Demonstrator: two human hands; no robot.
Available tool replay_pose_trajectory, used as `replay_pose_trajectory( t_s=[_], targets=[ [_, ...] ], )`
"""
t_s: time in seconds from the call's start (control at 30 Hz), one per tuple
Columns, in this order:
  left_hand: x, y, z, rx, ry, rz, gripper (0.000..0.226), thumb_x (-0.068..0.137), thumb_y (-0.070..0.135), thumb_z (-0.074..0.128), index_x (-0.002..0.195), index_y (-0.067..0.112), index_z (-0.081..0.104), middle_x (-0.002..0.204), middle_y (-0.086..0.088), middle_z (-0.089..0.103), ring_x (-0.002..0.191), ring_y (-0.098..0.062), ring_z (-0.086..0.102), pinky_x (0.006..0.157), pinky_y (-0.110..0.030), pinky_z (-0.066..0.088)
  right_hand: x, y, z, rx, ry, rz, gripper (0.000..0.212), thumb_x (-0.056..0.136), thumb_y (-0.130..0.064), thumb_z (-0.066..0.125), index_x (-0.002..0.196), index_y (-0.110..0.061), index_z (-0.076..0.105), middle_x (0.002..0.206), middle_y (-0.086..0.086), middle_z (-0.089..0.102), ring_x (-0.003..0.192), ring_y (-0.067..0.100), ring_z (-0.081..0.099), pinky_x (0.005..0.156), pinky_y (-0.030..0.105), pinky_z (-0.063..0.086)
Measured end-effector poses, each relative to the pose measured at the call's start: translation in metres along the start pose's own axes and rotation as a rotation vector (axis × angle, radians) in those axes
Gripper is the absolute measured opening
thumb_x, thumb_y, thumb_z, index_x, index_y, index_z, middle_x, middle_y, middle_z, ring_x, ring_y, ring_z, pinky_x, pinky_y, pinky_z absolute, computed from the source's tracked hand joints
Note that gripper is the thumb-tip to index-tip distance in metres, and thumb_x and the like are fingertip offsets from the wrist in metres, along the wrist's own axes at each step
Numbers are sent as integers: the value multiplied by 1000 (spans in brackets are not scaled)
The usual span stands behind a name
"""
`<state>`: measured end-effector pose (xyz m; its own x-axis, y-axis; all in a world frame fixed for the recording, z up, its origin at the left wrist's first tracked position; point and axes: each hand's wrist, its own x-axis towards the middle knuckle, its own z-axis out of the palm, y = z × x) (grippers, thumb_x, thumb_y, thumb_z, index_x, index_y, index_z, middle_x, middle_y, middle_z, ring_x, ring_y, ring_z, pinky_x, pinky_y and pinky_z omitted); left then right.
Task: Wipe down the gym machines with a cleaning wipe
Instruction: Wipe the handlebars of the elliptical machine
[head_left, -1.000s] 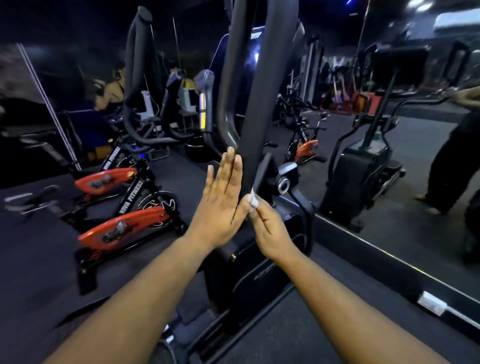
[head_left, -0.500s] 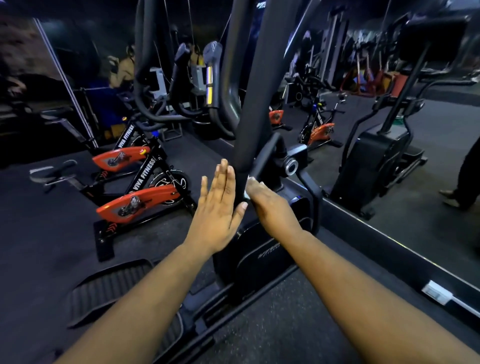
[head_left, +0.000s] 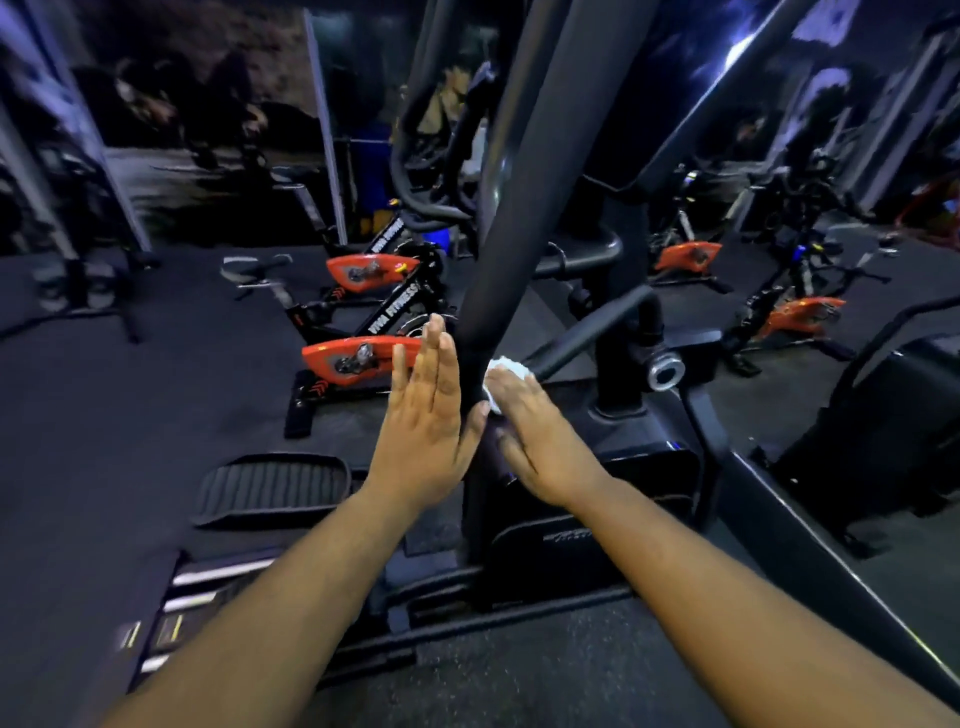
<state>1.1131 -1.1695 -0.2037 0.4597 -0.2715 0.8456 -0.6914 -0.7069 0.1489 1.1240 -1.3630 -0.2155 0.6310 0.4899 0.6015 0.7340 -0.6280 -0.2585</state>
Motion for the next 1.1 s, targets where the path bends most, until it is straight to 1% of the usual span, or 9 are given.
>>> replay_pose_trajectory(
  t_s=[0.1, 0.2, 0.3, 0.43, 0.53, 0.63, 0.73, 0.93, 1.1],
  targets=[
    [-1, 15, 4, 133, 74, -16, 86, 105, 25, 47, 158, 11, -19, 168, -5, -20, 158, -26, -3, 125, -59, 7, -4, 29, -6, -88, -52, -83, 65, 94, -18, 55, 155, -8, 36, 161, 13, 34, 152, 25, 25, 126, 44, 16],
    [-1, 30, 6, 280, 95, -61, 90, 103, 18, 52, 159, 8, -17, 168, -7, -20, 157, -29, -4, 125, -59, 5, -5, 67, -14, -200, -41, 39, 75, 93, -29, 60, 158, -10, 28, 165, 10, 26, 154, 24, 16, 122, 57, 19],
    [-1, 43, 12, 519, 82, -31, 102, 93, 7, 63, 160, 9, -13, 168, -7, -21, 157, -27, -11, 124, -61, 0, -2, 70, -16, -170, -76, 63, 81, 90, -27, 65, 158, -9, 25, 166, 11, 23, 156, 25, 10, 124, 56, 13],
    [1, 54, 23, 797, -72, 30, 89, 89, 6, 53, 162, 10, 3, 169, -8, -18, 156, -28, -17, 123, -58, -12, -4, 49, -10, -72, -199, -137, 84, 91, -29, 59, 162, -12, 17, 169, 6, 15, 157, 19, 5, 127, 43, -4],
    [1, 61, 33, 921, -244, 47, 75, 92, 10, 39, 162, 9, 13, 171, -10, -4, 157, -28, -10, 122, -58, -14, -1, 71, -18, -120, -187, -127, 84, 89, -30, 57, 161, -14, 18, 167, 6, 21, 156, 20, 11, 127, 46, 5],
    [8, 70, 44, 934, -389, -3, 70, 95, 11, 30, 161, 2, 9, 170, -18, 0, 157, -32, -1, 123, -55, -15, 6, 118, -40, -220, -129, 65, 84, 82, -29, 58, 158, -11, 28, 162, 10, 30, 155, 26, 15, 120, 59, 21],
    [23, 80, 62, 926, -617, -103, 71, 105, 23, 26, 157, -2, -16, 166, -23, -20, 154, -38, -18, 119, -58, -23, 10, 142, -53, -254, -108, 207, 88, 79, -24, 63, 157, -7, 28, 163, 13, 28, 155, 30, 14, 119, 63, 21],
    [70, 88, 95, 842, -827, -300, 81, 107, 43, 30, 156, 3, -21, 168, -14, -19, 156, -29, -17, 123, -58, -11, 11, 157, -49, -156, -197, -149, 85, 80, -28, 62, 156, -8, 31, 161, 12, 32, 153, 30, 19, 126, 49, 10],
    [102, 82, 135, 722, -842, -349, 94, 101, 58, 41, 159, 11, -16, 170, -7, -14, 157, -23, -11, 126, -55, 0, 26, 255, -90, -238, -120, 79, 79, 80, -24, 65, 154, -12, 36, 157, 11, 38, 149, 29, 27, 120, 57, 22]
  ],
)
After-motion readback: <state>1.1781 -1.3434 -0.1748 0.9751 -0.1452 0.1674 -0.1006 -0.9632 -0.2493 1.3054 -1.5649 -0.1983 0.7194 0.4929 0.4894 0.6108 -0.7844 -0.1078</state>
